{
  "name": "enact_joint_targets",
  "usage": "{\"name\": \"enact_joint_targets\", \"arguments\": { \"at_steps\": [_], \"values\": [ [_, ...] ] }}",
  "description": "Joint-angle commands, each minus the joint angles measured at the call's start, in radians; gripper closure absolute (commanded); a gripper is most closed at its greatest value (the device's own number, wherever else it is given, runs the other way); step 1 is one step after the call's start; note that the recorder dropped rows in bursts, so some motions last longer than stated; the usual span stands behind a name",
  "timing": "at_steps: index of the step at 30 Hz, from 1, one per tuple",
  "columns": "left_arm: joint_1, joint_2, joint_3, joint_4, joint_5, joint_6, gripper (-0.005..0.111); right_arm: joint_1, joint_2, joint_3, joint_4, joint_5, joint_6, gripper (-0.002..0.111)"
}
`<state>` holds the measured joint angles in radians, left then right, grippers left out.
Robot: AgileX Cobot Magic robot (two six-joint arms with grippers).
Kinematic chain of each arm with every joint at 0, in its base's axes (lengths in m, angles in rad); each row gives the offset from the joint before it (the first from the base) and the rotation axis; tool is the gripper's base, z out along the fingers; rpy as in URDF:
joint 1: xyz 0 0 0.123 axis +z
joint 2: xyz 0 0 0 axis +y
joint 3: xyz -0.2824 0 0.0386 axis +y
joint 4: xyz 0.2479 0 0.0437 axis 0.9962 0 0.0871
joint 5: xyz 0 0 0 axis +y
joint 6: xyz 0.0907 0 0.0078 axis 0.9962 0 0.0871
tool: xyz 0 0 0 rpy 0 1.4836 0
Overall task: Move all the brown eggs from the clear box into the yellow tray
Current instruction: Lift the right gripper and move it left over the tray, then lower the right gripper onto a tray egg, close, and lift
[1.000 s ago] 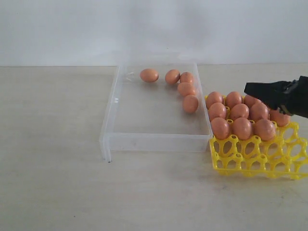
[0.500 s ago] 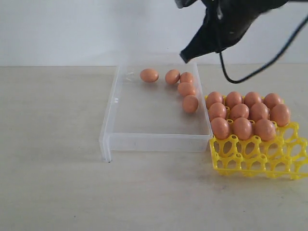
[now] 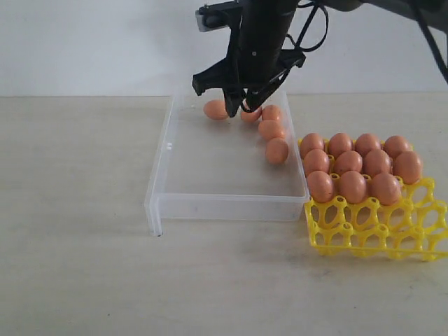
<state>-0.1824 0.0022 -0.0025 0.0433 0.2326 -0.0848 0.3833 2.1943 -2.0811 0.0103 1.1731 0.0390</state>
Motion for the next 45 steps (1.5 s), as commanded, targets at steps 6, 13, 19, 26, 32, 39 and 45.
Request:
{"name": "enact_joint_targets", "arguments": {
  "at_steps": [6, 13, 19, 26, 32, 39, 45],
  "values": [
    [0.004, -0.002, 0.003, -0.003, -0.001, 0.002, 0.103, -0.019, 0.061, -0.007, -0.010, 0.048, 0.187, 0.063],
    [0.004, -0.002, 0.003, -0.003, -0.001, 0.002, 0.103, -0.052, 0.101, -0.007, -0.064, 0.048, 0.308, 0.063],
    [0.004, -0.002, 0.003, -0.003, -0.001, 0.002, 0.103, -0.054, 0.101, -0.007, -0.155, 0.048, 0.373, 0.063],
    [0.004, -0.002, 0.003, -0.003, -0.001, 0.002, 0.103, -0.056, 0.101, -0.007, -0.153, -0.010, 0.422, 0.063],
    [0.004, -0.002, 0.003, -0.003, -0.001, 0.002, 0.103, -0.056, 0.122, -0.007, -0.153, -0.051, 0.441, 0.063],
    [0.004, -0.002, 0.003, -0.003, -0.001, 0.002, 0.103, -0.056, 0.160, -0.007, -0.153, -0.049, 0.449, 0.063],
    [0.004, -0.002, 0.003, -0.003, -0.001, 0.002, 0.103, -0.065, 0.187, -0.007, -0.169, -0.049, 0.479, 0.063]
  ]
}}
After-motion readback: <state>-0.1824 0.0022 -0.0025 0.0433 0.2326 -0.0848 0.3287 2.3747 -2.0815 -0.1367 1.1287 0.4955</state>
